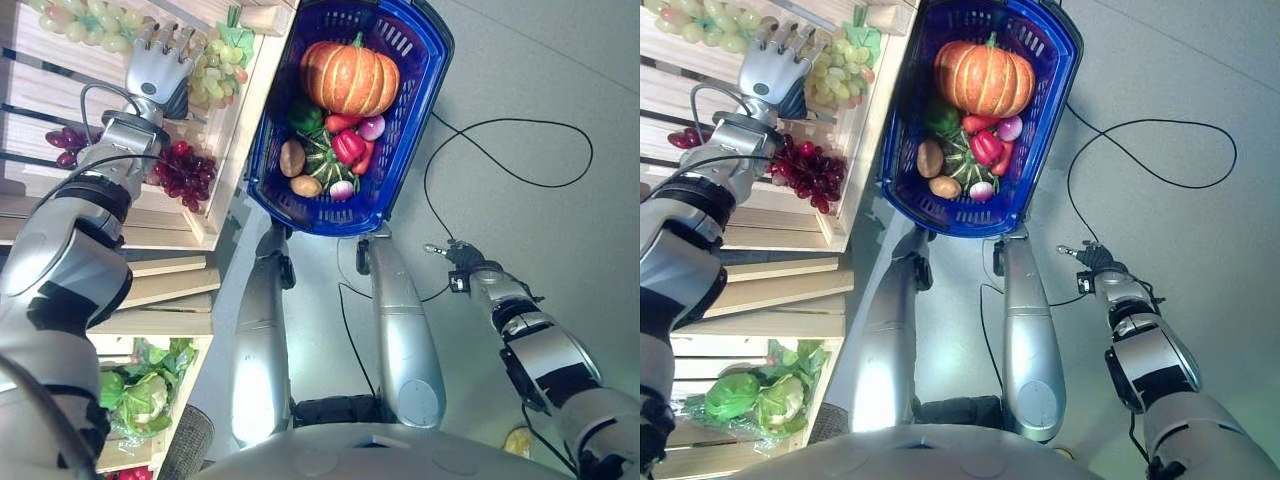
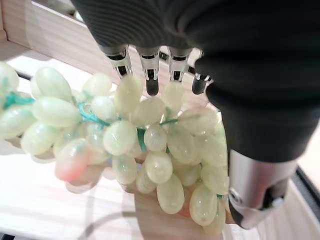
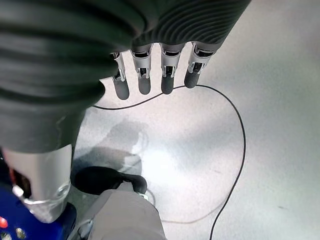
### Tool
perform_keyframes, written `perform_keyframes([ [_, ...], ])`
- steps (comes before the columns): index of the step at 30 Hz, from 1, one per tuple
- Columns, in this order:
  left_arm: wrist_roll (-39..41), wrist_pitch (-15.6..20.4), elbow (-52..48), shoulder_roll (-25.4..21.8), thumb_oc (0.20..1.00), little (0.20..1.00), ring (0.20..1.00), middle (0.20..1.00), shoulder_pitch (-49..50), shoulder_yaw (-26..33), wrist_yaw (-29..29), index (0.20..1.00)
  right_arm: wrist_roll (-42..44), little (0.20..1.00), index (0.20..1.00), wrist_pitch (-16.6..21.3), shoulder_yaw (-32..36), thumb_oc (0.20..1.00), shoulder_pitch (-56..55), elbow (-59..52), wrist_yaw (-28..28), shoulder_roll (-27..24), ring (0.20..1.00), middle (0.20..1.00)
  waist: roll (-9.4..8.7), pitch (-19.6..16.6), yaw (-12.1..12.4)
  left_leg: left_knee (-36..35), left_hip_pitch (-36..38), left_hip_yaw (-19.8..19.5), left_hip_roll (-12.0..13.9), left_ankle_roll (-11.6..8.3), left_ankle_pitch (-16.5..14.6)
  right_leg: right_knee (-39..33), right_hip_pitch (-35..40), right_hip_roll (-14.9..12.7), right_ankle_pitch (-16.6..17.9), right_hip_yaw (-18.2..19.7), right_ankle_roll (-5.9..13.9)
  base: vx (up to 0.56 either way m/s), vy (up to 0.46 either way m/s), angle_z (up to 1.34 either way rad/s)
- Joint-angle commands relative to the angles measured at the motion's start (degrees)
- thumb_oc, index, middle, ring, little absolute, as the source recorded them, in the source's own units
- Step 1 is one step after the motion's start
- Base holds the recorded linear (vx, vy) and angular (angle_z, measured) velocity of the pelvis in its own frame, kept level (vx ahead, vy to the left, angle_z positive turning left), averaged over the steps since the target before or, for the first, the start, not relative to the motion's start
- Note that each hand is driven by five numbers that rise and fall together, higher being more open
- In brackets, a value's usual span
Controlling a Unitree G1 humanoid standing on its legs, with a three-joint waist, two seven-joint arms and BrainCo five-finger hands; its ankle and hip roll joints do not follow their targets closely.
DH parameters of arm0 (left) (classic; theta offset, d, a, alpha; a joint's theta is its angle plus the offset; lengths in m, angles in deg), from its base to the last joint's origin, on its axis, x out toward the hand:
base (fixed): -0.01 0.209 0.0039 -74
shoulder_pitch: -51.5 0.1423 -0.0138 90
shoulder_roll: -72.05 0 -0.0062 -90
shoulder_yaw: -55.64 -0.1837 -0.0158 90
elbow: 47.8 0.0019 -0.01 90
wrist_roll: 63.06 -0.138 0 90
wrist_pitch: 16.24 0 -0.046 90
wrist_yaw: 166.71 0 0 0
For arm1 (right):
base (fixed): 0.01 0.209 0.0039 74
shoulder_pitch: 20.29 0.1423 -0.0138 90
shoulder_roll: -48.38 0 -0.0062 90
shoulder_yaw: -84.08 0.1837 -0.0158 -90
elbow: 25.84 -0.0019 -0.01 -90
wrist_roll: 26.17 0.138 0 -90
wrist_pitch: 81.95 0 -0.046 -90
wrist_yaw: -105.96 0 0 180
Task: Pick up fruits and vegetables into the basket
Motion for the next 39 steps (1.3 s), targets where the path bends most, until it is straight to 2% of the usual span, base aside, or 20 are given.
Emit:
perform_keyframes([
  [1, 1.5, -1.0, 3.3, -0.2, 1.0, 1.0, 1.0, 1.0, -0.2, 2.5, 0.9, 1.0, 1.1, 1.0, 1.0, -0.9, -1.5, 1.0, -3.5, -0.3, 0.1, -2.3, 1.0, 1.0, -1.3, -2.4, 1.2, 5.2, -1.6, -2.7, 0.9, -1.16, -3.3, -0.7, 1.2, 0.9, 1.6, 0.4, 2.7, 0.0, 0.0, 0.0],
  [5, 1.9, -1.6, 3.8, 0.3, 1.0, 1.0, 1.0, 1.0, -0.6, 2.2, 0.4, 1.0, 1.7, 1.0, 1.0, -0.7, -1.9, 1.0, -2.9, -0.6, 0.0, -2.6, 1.0, 1.0, -1.56, -2.4, 1.1, 5.6, -3.0, -3.0, 0.8, -1.18, -3.2, -0.6, -0.1, 1.2, 1.7, 0.6, 2.68, 0.0, 0.0, 0.0],
  [15, 0.9, -0.3, 5.3, 1.2, 1.0, 1.0, 1.0, 1.0, -0.8, 1.5, -1.0, 1.0, 2.2, 1.0, 1.0, -0.6, -2.2, 1.0, -2.0, -0.6, 0.0, -2.9, 1.0, 1.0, -2.0, -2.4, 1.0, 5.8, -4.3, -3.2, 0.8, -1.29, -3.2, -0.6, -1.2, 1.5, 1.9, 0.7, 2.63, 0.0, 0.0, 0.0],
  [24, -0.8, -1.7, 6.0, 2.1, 1.0, 1.0, 1.0, 1.0, 0.2, 0.8, -3.2, 1.0, 2.7, 1.0, 1.0, -0.3, -2.3, 1.0, -1.0, -0.3, 0.0, -3.1, 1.0, 1.0, -2.15, -2.4, 1.0, 5.7, -5.2, -3.3, 0.9, -1.37, -3.2, -0.8, -2.0, 1.6, 2.1, 0.8, 2.73, 0.0, 0.0, 0.0],
  [26, -1.0, -3.5, 6.0, 2.5, 1.0, 1.0, 1.0, 1.0, 0.6, 0.5, -5.6, 1.0, 2.8, 1.0, 1.0, -0.1, -2.3, 1.0, -0.8, 0.0, 0.2, -3.1, 1.0, 1.0, -2.07, -2.4, 1.0, 5.5, -5.1, -3.3, 0.8, -1.45, -3.1, -1.1, -2.0, 1.5, 2.3, 0.8, 2.83, 0.0, 0.0, 0.0],
  [27, -1.1, -3.6, 6.1, 2.5, 0.862, 0.862, 0.862, 0.862, 0.6, 0.4, -6.1, 0.862, 2.8, 1.0, 1.0, 0.0, -2.3, 1.0, -0.8, 0.0, 0.1, -3.1, 1.0, 1.0, -2.06, -2.4, 1.0, 5.4, -5.1, -3.3, 0.8, -1.45, -3.1, -1.1, -1.9, 1.5, 2.3, 0.8, 2.84, 0.0, 0.0, 0.0],
  [28, -1.6, -4.3, 6.2, 2.6, 0.583, 0.583, 0.583, 0.583, 0.9, 0.4, -7.5, 0.583, 2.8, 1.0, 1.0, -0.1, -2.3, 1.0, -0.7, 0.1, 0.0, -3.3, 1.0, 1.0, -2.03, -2.4, 1.0, 5.4, -5.0, -3.3, 0.8, -1.48, -3.0, -1.3, -1.9, 1.5, 2.4, 0.8, 2.85, 0.0, 0.0, 0.0],
  [31, -2.2, -5.6, 6.8, 2.9, 0.2, 0.2, 0.2, 0.2, 1.5, 0.5, -12.0, 0.2, 2.8, 1.0, 1.0, -0.1, -2.3, 1.0, -0.4, 0.0, -0.1, -3.4, 1.0, 1.0, -2.01, -2.4, 0.9, 5.4, -5.1, -3.3, 0.7, -1.46, -3.0, -1.3, -2.0, 1.5, 2.4, 0.8, 2.87, 0.0, 0.0, 0.0],
  [36, -0.7, -7.4, 7.1, 3.4, 0.2, 0.2, 0.2, 0.2, 2.6, 0.6, -18.8, 0.2, 2.8, 1.0, 1.0, -0.6, -2.4, 1.0, 0.4, 0.0, -0.3, -3.8, 1.0, 1.0, -1.8, -2.4, 0.9, 5.1, -5.0, -3.2, 0.7, -1.54, -2.9, -1.6, -1.9, 1.4, 2.4, 0.6, 2.84, 0.0, 0.0, 0.0],
  [39, 1.1, -7.7, 7.2, 3.5, 0.2, 0.2, 0.2, 0.2, 3.1, 0.5, -19.8, 0.2, 2.8, 1.0, 1.0, -0.6, -2.4, 1.0, 0.7, 0.0, -0.5, -4.1, 1.0, 1.0, -1.65, -2.4, 0.9, 5.0, -5.0, -3.1, 0.7, -1.55, -2.8, -1.6, -1.9, 1.4, 2.4, 0.6, 2.84, 0.0, 0.004, -0.03],
])
